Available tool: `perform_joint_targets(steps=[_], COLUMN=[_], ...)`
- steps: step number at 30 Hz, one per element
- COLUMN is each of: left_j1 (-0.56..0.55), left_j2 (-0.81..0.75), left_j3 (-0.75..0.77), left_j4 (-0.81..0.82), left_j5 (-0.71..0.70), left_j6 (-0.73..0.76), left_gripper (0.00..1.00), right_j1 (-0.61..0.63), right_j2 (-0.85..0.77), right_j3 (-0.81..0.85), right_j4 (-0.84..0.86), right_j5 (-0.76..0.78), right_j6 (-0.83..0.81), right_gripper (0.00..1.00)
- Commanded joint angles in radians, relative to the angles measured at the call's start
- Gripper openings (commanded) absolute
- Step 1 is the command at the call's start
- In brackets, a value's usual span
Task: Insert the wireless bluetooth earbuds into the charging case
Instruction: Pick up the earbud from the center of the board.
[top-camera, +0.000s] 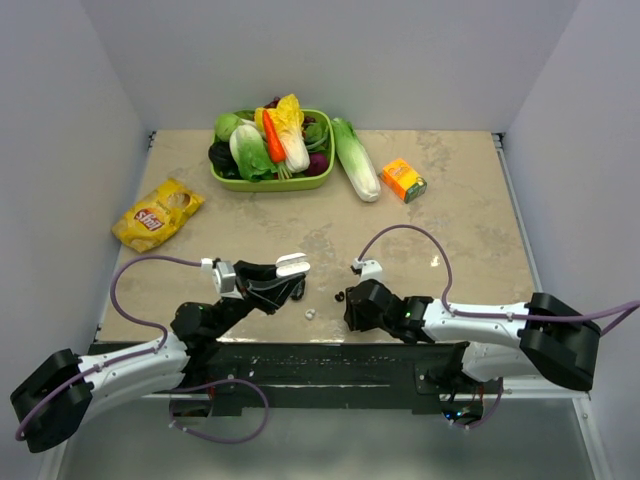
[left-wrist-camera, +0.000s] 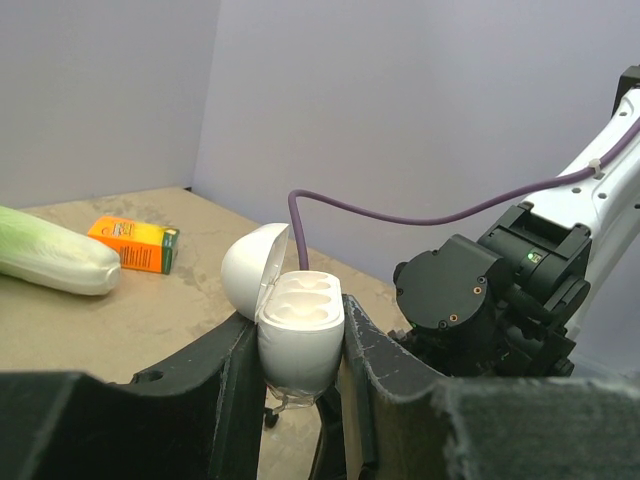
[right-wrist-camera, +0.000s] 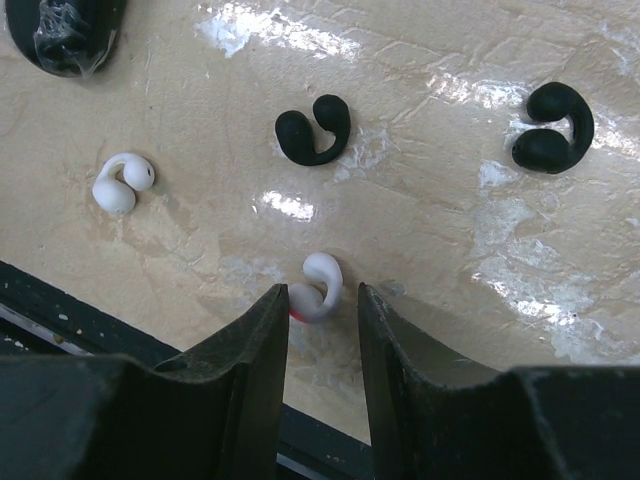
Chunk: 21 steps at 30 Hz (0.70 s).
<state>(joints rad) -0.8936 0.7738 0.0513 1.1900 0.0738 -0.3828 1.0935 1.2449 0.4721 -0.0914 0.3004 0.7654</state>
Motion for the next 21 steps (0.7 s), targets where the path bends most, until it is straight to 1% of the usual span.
perform_joint_targets(steps=[1,5,6,11,13,16,21], left_j1=[-0.007,-0.007,-0.007,-0.007,-0.007,-0.007,-0.007], left_j2=[-0.004,-0.005,-0.005,-0.007,-0.007,-0.005,-0.002], left_j3=[-0.105,-0.110,-0.108,-0.110,-0.110,-0.108,-0.105], left_j4=[0.097,0.097,0.097,0.095,0.094,0.092,0.089], left_j5=[-0.011,-0.009,-0.011,-0.009,-0.011,-0.009,-0.006], left_j6=[0.001,-0.001,-0.001,-0.001,-0.001,-0.002,-0.002], left_gripper=[0.00,0.00,0.00,0.00,0.00,0.00,0.00], right_j1=[0.000,0.000,0.000,0.002,0.000,0.000,0.000], right_j2=[0.008,0.005,0.005,0.031,0.039,0.048,0.044], right_j3=[0.017,0.016,0.013,0.007,0.005,0.008,0.011], right_j4=[-0.010,-0.001,0.004,0.041,0.050,0.051,0.047], right_j5=[0.026,0.022,0.019,-0.009,-0.018,-0.023,-0.020], right_j6=[0.005,0.003,0.003,0.005,0.005,0.005,0.000], right_gripper=[0.35,0.31,0.29,0.22,0.21,0.24,0.22])
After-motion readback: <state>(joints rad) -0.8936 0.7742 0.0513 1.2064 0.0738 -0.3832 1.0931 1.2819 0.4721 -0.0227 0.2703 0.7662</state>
